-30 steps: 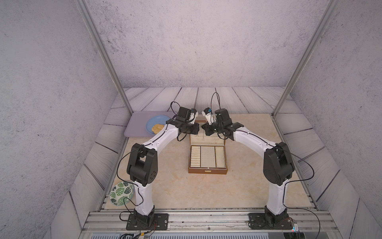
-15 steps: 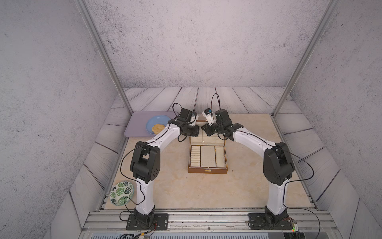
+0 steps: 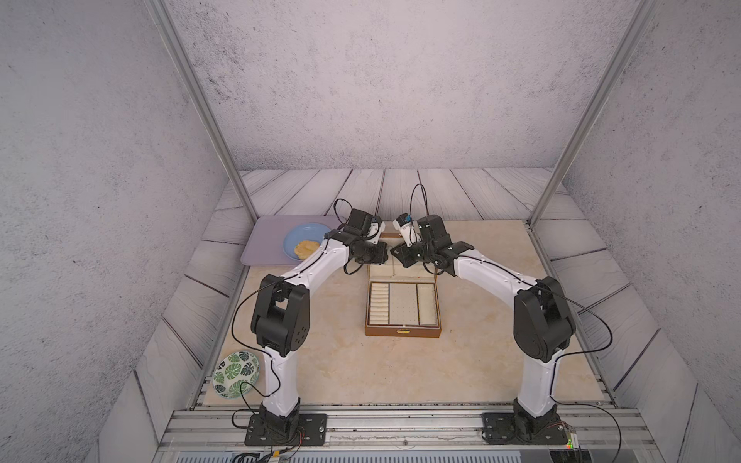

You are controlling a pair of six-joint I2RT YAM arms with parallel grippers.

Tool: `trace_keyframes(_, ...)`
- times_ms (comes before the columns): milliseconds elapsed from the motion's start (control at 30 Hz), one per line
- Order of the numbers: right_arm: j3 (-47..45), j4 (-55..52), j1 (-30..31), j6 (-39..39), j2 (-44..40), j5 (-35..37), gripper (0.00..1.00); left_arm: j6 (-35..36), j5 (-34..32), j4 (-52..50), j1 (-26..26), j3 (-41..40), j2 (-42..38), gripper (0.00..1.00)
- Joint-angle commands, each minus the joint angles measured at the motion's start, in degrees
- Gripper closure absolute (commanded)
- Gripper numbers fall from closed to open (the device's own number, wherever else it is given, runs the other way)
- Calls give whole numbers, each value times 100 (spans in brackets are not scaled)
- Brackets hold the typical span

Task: Put jewelry chain into jewelry box
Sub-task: Hang the necklace on the jewelry box clasp.

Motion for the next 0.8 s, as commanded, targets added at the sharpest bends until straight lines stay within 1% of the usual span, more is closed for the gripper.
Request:
trace_keyframes(0, -37, 141, -28, 44, -205, 175, 75, -146, 285, -160, 40, -60, -228, 100)
trace_keyframes(133, -50, 146, -33, 44, -211, 165, 75, -259, 447, -302, 40, -83, -298, 100)
trace_keyframes(567, -35, 157, -25, 44, -161, 111, 75, -294, 507, -416, 40, -157, -361, 100)
trace_keyframes(700, -35, 157, -25, 38, -152, 109, 75, -320, 514, -481, 40, -90, -292, 100)
trace_keyframes(767, -29, 157, -29, 42, -154, 111, 75, -415, 623, -581, 61, 31, -245, 100)
